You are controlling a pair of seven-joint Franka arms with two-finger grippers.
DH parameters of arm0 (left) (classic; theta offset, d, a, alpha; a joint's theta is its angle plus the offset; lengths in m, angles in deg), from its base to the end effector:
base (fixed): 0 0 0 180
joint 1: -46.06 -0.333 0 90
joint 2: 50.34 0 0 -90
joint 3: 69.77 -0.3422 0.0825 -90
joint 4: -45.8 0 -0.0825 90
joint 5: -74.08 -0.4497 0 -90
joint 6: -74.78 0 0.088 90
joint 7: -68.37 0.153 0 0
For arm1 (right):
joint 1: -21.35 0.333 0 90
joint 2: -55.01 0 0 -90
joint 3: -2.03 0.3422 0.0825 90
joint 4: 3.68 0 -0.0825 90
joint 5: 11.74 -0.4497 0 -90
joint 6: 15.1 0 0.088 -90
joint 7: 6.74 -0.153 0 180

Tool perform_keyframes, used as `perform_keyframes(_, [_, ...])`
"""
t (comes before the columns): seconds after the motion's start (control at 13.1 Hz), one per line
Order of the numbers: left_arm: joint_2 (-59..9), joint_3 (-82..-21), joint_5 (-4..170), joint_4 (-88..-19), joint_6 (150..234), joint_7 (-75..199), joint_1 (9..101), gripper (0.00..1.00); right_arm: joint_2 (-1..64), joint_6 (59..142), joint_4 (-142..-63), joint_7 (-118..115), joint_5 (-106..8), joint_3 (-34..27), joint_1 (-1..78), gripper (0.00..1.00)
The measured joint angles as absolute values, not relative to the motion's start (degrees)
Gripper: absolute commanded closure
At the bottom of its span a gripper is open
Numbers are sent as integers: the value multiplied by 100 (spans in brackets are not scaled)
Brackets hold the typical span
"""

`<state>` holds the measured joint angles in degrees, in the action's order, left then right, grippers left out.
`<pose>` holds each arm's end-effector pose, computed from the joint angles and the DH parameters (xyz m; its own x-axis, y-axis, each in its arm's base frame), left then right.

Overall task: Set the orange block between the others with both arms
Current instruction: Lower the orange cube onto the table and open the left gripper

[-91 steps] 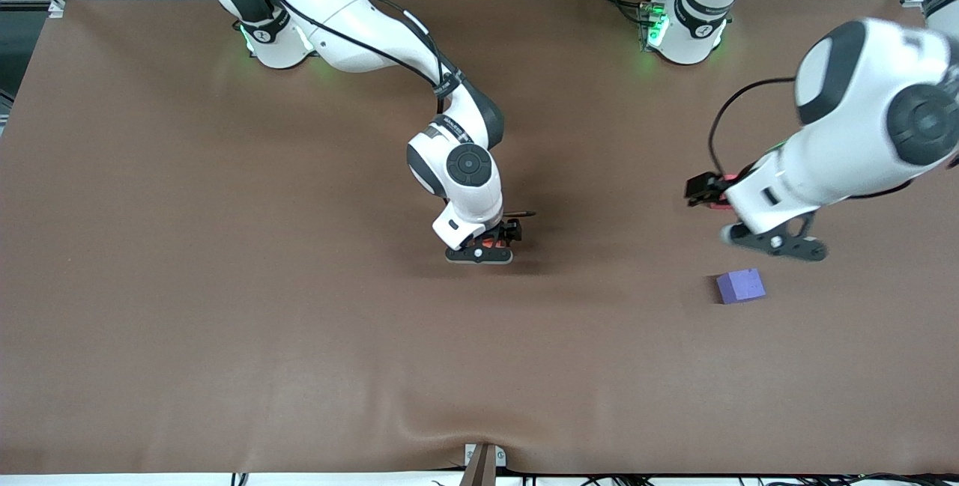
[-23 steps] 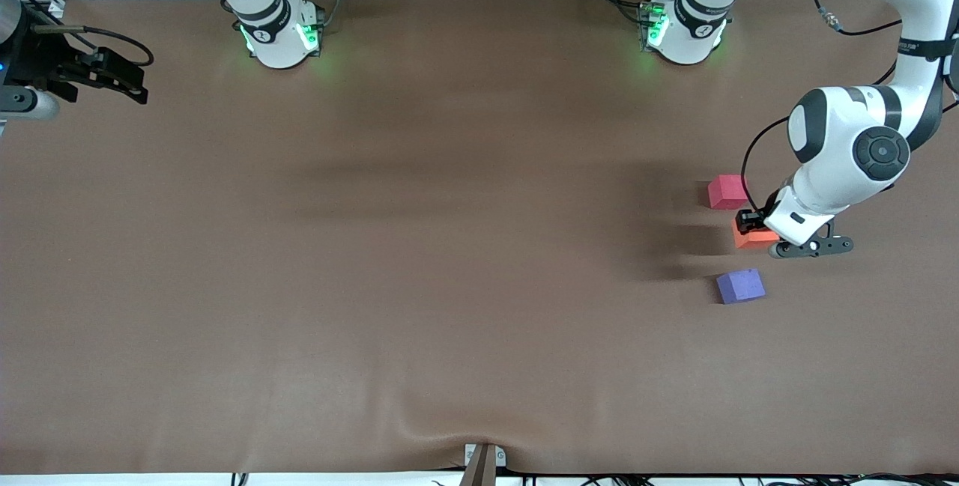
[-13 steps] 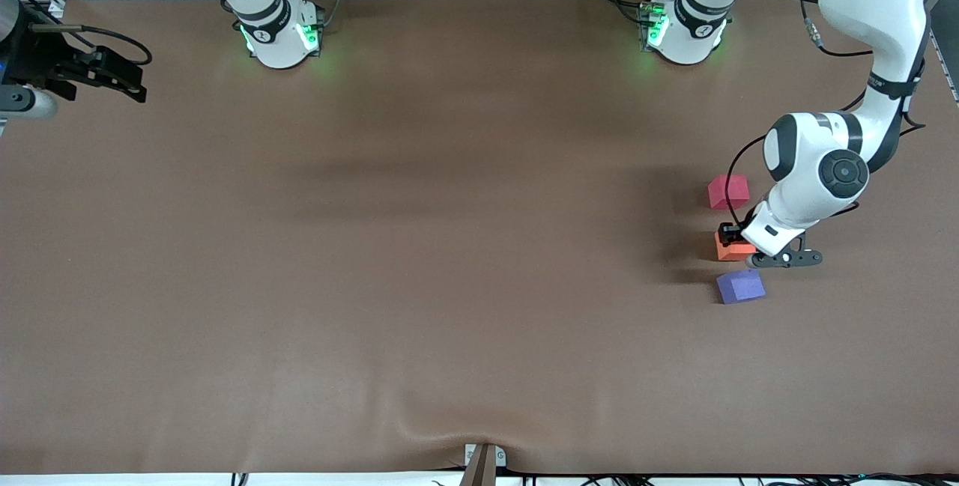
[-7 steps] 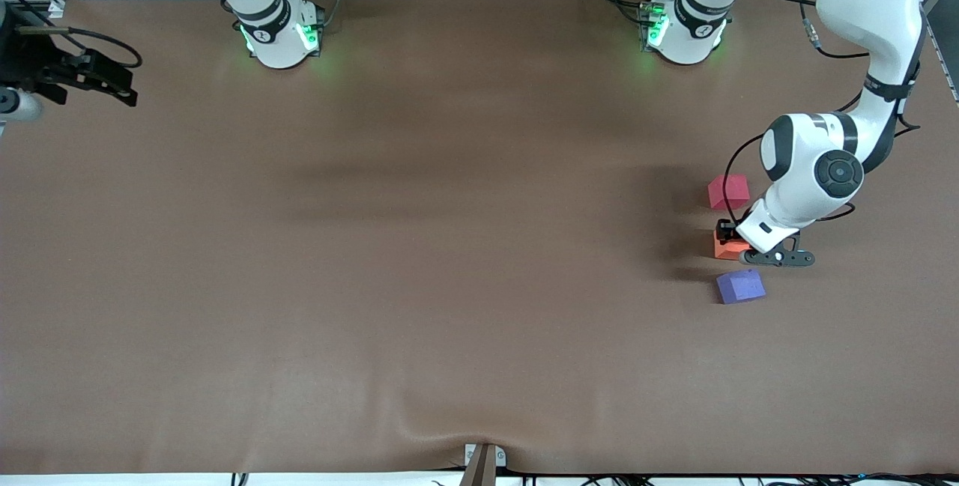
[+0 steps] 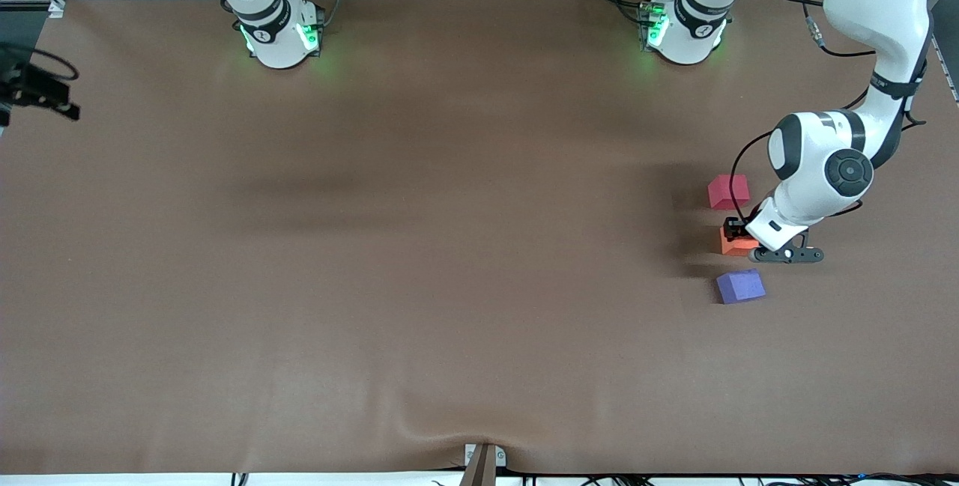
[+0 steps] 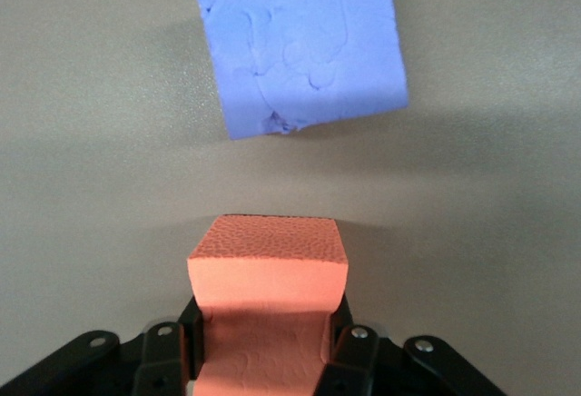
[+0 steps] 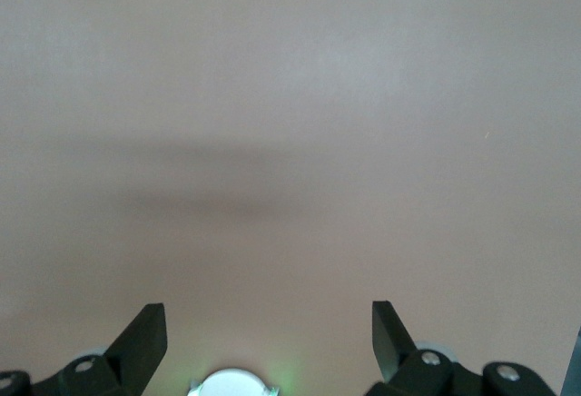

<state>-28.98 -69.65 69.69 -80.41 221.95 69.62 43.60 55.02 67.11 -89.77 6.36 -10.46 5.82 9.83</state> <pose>0.5987 0.0251 0.1327 0.9989 -0.0452 -0.0091 -0.0455 -0.9982 -0.0401 0.5969 -0.0847 0.6297 0.9933 0.0909 -0.0708 0.0915 -0.9958 0.0064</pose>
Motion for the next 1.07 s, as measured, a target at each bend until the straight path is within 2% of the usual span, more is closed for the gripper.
perform_keyframes(0.15, [-2898,-6945,6969,-8042,22197,6962,4359,100,5354,7082,-8980,663,-1046,579,816,0])
perform_keyframes(0.61, [-2898,-6861,6979,-8048,22199,6962,4358,100,5291,6817,-8971,690,-1046,590,718,0])
perform_keyframes(0.69, [-2898,-6861,6979,-8053,22199,6962,4355,95,5291,6817,-8971,690,-1046,588,690,0])
perform_keyframes(0.76, [-2898,-6861,6979,-8057,22199,6962,4352,35,5291,6827,-8971,699,-1046,586,653,0])
perform_keyframes(0.84, [-2898,-6861,6982,-8059,22199,6962,4351,0,5291,6872,-8971,707,-1046,586,618,0])
perform_keyframes(1.07, [-2898,-6861,6983,-8039,22214,6962,4350,0,5307,6975,-8952,708,-1046,592,583,0])
